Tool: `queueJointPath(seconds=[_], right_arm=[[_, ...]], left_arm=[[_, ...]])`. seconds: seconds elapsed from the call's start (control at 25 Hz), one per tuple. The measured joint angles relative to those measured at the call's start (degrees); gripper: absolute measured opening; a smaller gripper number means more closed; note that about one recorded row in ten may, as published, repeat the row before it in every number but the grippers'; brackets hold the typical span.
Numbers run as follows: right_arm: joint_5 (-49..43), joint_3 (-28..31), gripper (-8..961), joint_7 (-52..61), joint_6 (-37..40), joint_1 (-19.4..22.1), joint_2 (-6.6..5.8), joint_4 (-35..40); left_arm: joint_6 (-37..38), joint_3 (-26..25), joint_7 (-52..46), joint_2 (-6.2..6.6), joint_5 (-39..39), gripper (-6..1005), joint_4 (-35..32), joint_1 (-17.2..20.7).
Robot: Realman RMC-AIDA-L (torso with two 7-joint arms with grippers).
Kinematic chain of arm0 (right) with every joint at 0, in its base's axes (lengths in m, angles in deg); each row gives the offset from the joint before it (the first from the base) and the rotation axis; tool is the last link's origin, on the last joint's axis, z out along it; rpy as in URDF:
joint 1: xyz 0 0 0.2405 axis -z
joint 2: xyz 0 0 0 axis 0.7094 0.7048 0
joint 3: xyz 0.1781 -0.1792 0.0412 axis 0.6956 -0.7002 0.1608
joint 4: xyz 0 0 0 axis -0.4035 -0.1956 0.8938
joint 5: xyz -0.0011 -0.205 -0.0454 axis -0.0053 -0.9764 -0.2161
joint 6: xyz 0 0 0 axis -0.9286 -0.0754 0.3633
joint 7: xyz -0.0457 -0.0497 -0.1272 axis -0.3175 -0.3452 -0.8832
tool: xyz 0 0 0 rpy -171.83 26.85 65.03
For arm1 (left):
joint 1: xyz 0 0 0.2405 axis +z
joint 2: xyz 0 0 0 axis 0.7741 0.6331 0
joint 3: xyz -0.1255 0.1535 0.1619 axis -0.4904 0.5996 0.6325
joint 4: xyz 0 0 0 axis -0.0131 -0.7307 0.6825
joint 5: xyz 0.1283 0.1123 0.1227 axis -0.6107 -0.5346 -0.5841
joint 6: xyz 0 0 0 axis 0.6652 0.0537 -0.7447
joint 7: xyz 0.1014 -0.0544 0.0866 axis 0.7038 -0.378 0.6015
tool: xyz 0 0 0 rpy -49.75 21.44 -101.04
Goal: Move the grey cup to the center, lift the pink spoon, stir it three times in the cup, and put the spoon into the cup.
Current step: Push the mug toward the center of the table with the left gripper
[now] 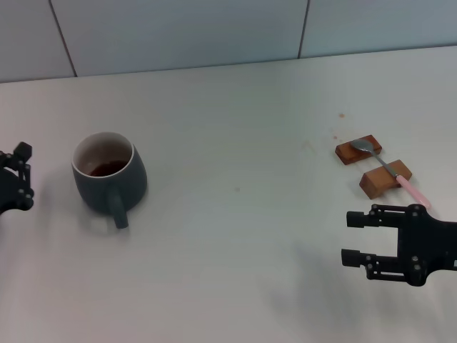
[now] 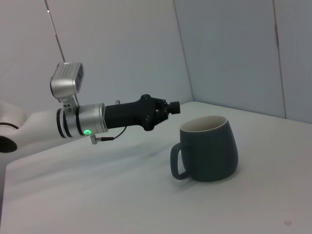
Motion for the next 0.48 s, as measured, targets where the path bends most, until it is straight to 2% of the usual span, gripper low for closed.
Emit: queueJointPath(seconds=[0.24, 0.48], right_arm=[[0.0, -0.1, 663, 0.0, -0.1, 0.0, 0.1, 0.0], [0.0, 0.0, 663, 0.1, -0.1, 0.0, 0.14, 0.0]], left_arm=[[-4.3, -0.4, 12.1, -0.13, 4.5, -1, 7.6, -1.9], [-6.9, -1.0, 17.1, -0.36, 7.0, -2, 11.7, -3.5]])
